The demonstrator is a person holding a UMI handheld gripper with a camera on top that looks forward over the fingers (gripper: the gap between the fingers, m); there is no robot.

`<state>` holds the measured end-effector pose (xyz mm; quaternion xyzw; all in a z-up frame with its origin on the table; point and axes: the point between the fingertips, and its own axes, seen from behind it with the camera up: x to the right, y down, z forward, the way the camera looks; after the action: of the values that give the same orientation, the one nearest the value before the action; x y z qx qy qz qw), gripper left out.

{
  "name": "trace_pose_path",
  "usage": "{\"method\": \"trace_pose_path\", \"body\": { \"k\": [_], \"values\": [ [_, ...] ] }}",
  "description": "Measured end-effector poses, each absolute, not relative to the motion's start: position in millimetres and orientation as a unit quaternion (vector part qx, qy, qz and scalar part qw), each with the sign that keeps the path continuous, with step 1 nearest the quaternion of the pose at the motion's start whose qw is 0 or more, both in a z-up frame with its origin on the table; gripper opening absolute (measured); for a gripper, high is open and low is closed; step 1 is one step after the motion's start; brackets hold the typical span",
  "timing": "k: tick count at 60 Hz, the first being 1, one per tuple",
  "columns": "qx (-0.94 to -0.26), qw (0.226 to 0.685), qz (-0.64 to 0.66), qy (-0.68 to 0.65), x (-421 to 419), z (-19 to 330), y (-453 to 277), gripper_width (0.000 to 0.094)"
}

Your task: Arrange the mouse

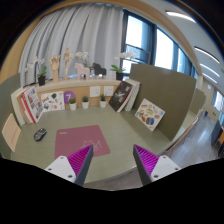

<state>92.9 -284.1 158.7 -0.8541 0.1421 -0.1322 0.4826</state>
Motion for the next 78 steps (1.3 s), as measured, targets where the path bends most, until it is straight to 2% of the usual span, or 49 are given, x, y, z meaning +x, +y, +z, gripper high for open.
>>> {"method": "trace_pose_path", "body": {
  "k": [12, 27, 40, 54, 68, 73, 78],
  "values": [
    [-0.903, 0.422, -0.057, 0.059, -45, 65, -260, 0.0814],
    [-0.918, 0.397, 0.013, 0.004, -180, 10, -189, 0.0815],
    [-0.919, 0.393, 0.034, -0.023, -243, -11, -107, 0.0813],
    [-0.915, 0.4, 0.032, -0.025, -268, -11, -29, 0.0808],
    [-0.917, 0.396, 0.032, -0.039, -287, -11, 13, 0.0778],
    [-0.916, 0.398, 0.028, -0.039, -290, -11, 20, 0.071],
    [-0.916, 0.399, 0.025, -0.034, -290, -11, 24, 0.0594]
  ]
}}
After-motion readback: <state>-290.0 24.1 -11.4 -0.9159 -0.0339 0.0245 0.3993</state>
